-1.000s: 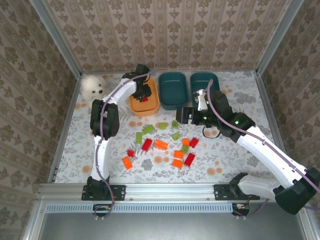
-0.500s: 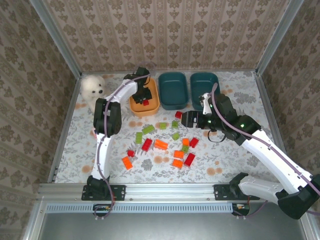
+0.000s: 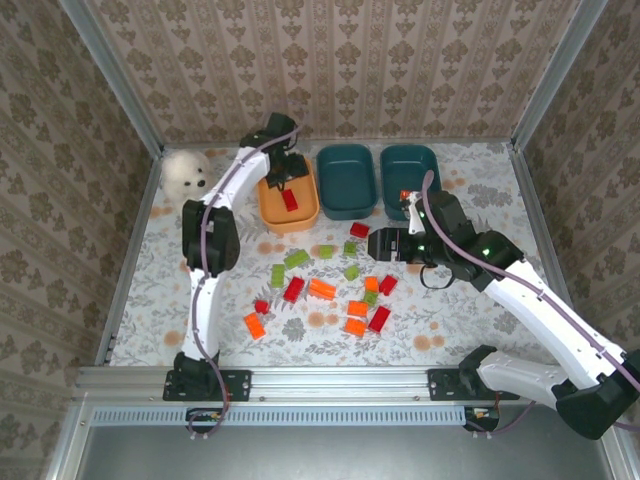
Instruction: Sort the legos into containers by color
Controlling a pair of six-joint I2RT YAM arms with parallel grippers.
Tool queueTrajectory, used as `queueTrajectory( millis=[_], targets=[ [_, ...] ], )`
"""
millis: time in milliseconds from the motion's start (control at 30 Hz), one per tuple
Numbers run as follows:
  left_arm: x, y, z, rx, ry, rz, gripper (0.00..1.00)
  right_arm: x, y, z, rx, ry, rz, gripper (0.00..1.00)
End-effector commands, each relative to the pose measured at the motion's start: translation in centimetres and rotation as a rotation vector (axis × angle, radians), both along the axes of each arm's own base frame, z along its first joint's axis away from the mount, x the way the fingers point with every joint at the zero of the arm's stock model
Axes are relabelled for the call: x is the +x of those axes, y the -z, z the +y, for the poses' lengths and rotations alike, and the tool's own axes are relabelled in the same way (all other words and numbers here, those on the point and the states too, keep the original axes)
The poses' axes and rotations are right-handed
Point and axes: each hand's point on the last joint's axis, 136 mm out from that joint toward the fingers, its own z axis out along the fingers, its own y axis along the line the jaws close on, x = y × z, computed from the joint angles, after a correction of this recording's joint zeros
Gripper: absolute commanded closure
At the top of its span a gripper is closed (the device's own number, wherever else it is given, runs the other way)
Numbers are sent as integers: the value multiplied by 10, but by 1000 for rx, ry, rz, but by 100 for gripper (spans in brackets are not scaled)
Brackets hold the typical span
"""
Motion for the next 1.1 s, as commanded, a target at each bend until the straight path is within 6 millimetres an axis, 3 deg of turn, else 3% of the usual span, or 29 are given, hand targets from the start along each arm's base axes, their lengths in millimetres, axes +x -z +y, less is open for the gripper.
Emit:
queueTrajectory(
  millis=[0, 167, 267, 333, 567, 667, 833, 1067],
  targets=[
    [-7, -108, 2, -98, 3, -177, 33, -2, -14, -9, -50, -4, -32, 17],
    [-47, -175, 13, -180, 12, -288, 33, 0, 7, -1, -164, -61, 23, 21],
    [-86, -183, 25, -212, 16, -299, 29, 1, 28, 14, -226, -121, 85, 24],
    [-114, -172, 36, -212, 5, -266, 27, 2, 41, 25, -257, -169, 106, 24],
    [-216, -109, 74, -197, -44, -133, 26, 8, 79, 45, -349, -257, 188, 27],
    [-246, -94, 88, -223, -91, -131, 25, 12, 89, 53, -375, -286, 200, 27],
    [-279, -80, 109, -216, -162, -161, 25, 28, 100, 66, -418, -296, 204, 28],
    [-289, -75, 114, -215, -169, -166, 25, 67, 126, 60, -412, -111, 259, 30]
  ],
)
